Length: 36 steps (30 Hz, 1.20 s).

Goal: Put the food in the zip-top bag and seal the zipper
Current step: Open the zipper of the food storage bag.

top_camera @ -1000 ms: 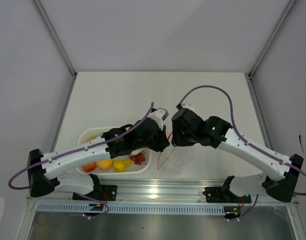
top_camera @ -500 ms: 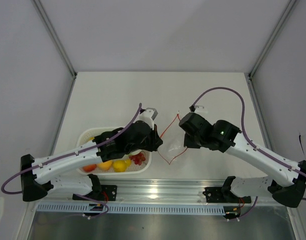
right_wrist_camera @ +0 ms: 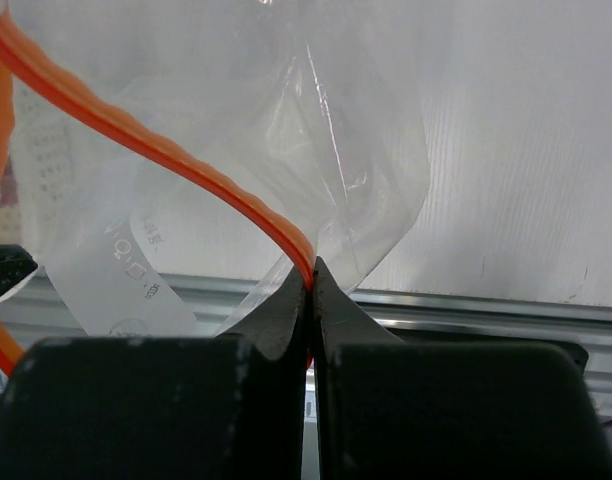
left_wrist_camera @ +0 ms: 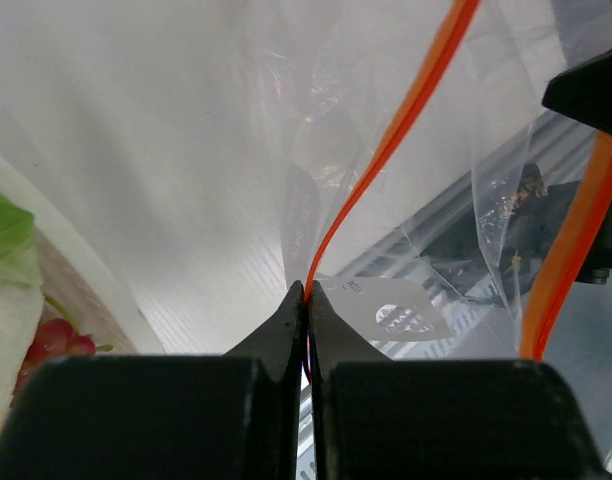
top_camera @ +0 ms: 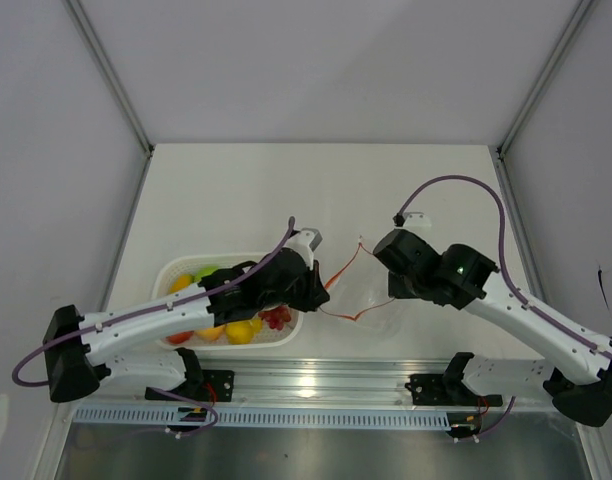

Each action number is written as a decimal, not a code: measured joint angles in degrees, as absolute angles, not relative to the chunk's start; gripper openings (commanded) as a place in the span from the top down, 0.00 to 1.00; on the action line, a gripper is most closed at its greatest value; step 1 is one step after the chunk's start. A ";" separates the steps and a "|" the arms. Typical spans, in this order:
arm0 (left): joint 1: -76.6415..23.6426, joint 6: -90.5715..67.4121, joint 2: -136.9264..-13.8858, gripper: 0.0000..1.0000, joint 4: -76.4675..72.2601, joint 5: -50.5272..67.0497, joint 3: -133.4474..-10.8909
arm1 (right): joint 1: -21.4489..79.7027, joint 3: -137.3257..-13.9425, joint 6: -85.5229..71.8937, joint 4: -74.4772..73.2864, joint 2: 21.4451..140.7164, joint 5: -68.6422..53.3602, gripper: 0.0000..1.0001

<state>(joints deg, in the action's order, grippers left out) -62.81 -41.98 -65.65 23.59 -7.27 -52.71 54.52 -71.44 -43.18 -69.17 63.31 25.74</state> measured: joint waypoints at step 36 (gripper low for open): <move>-62.59 -31.90 -49.56 0.00 31.35 -27.49 -42.70 | 59.13 -67.40 -40.62 -61.82 67.33 22.81 1.00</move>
